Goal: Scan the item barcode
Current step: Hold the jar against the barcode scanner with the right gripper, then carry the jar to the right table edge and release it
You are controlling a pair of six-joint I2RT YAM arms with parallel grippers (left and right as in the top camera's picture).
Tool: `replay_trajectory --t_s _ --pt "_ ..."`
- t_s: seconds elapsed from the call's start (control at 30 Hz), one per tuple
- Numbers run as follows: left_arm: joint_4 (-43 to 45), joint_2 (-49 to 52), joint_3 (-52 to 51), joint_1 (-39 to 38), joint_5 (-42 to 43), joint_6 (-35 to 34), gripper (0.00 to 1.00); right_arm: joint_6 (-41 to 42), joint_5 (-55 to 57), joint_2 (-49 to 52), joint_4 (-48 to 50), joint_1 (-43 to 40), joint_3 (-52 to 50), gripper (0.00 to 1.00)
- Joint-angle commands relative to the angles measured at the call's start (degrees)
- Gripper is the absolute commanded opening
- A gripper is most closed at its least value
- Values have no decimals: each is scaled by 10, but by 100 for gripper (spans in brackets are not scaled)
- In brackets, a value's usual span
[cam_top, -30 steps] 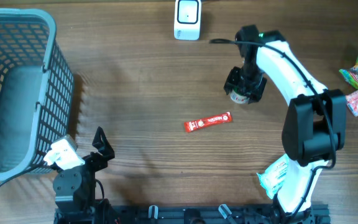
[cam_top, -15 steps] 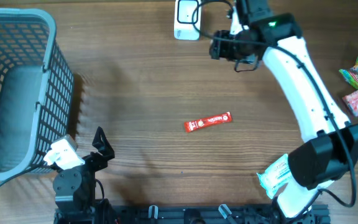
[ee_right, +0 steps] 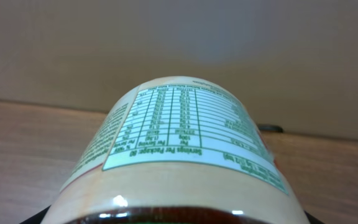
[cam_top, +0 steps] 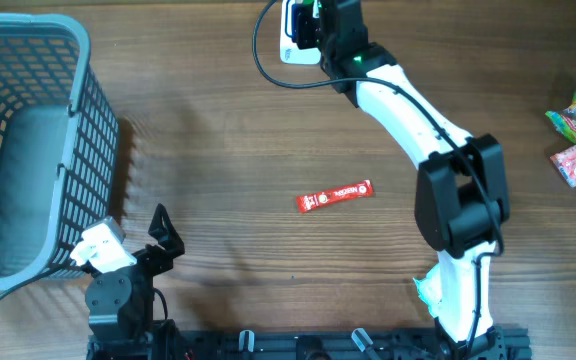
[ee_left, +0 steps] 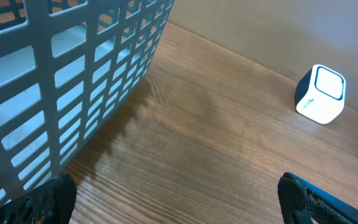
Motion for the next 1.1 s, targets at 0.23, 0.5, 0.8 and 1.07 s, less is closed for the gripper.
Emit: replay_trajectory --t_s 0.23,0.5,0.8,1.07 --pt "1 -5 -2 3 5 -3 100 24 32 97 135 -2 8 47" --pt "2 -5 -2 3 5 -3 100 51 58 66 14 -18 21 41" --pt "1 -5 -2 3 5 -3 100 163 19 -40 -453 -277 21 45" --pt "1 -5 -2 3 5 -3 100 174 -96 -22 -567 -526 15 51"
